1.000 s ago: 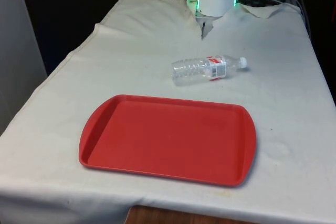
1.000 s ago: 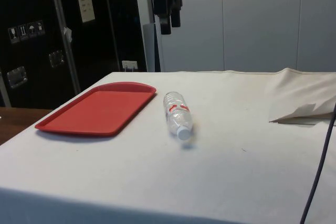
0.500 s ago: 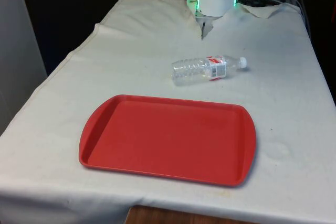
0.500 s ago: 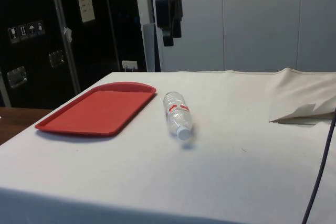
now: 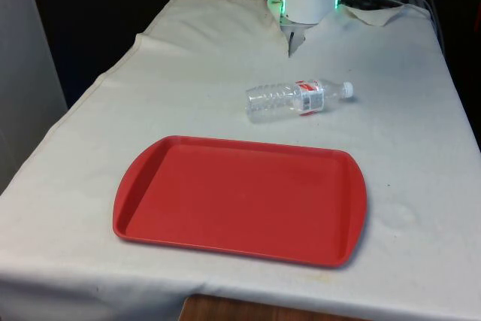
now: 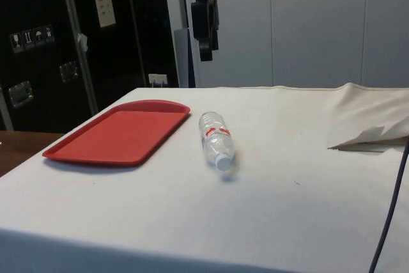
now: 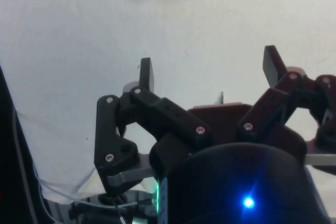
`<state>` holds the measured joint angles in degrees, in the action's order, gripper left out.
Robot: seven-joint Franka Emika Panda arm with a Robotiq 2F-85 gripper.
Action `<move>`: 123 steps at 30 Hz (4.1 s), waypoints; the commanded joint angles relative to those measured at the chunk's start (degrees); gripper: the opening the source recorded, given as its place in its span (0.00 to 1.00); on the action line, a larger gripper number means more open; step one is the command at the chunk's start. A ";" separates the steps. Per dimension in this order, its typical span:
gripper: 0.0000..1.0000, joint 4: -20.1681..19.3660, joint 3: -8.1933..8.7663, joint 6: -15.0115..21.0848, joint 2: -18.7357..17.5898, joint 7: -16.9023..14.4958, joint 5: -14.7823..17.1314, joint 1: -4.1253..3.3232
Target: Place the bottle upright on the tray.
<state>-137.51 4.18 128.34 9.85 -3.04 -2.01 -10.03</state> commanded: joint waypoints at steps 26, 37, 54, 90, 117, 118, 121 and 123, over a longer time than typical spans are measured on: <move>1.00 -0.92 -1.95 3.04 -2.18 -8.25 -0.23 -0.06; 1.00 -1.09 -1.95 3.50 -2.75 -12.83 -0.29 -0.06; 1.00 -1.83 -2.01 5.84 -4.81 -20.40 -0.17 -0.06; 1.00 -2.18 -2.75 7.68 -7.85 -35.07 -1.03 0.00; 1.00 -3.09 -2.75 11.23 -8.37 -46.35 -0.97 0.29; 1.00 -3.09 -2.75 11.23 -8.48 -46.87 -1.03 0.29; 1.00 -3.09 -2.75 11.17 -8.65 -47.73 -1.09 0.29; 1.00 -3.09 -2.75 11.23 -8.88 -49.05 -1.20 0.29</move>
<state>-140.49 1.43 138.88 1.15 -52.20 -2.41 -9.74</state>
